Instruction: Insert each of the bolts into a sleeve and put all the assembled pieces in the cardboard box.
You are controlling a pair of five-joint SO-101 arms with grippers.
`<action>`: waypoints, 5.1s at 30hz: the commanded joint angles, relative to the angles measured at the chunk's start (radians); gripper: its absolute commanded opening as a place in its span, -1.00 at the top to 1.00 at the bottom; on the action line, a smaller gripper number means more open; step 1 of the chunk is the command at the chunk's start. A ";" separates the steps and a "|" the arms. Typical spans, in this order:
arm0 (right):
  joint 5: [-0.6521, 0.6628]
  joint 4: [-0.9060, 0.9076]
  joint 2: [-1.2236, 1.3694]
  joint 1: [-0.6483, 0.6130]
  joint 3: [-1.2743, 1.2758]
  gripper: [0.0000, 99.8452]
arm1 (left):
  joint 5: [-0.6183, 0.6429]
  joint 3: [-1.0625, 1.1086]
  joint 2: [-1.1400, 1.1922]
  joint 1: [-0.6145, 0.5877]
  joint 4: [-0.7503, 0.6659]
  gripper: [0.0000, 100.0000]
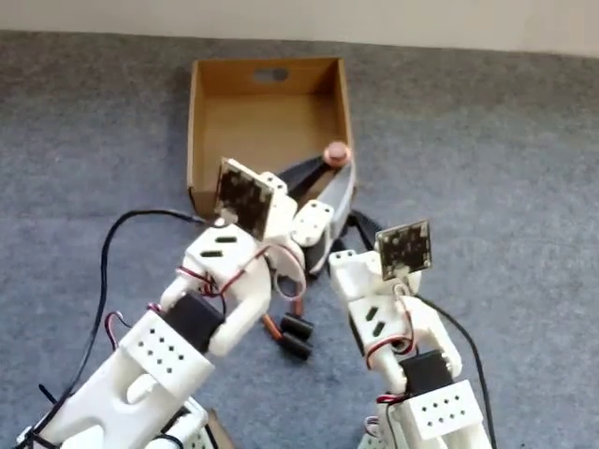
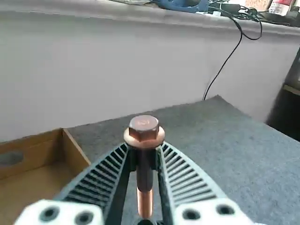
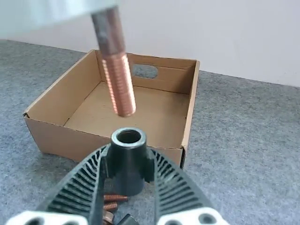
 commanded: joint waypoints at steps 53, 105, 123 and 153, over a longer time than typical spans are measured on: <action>-0.014 -0.025 -0.016 0.027 -0.018 0.99 | 0.006 -0.242 0.140 0.018 0.213 0.98; -0.014 -0.025 -0.016 0.044 -0.015 0.99 | 0.098 -0.366 0.249 0.021 0.350 0.98; -0.172 -0.061 -0.016 0.180 -0.019 0.99 | 0.084 -0.366 0.271 0.033 0.353 0.98; -0.084 -0.051 -0.016 0.088 -0.018 0.99 | 0.028 -0.779 0.516 0.004 0.796 0.98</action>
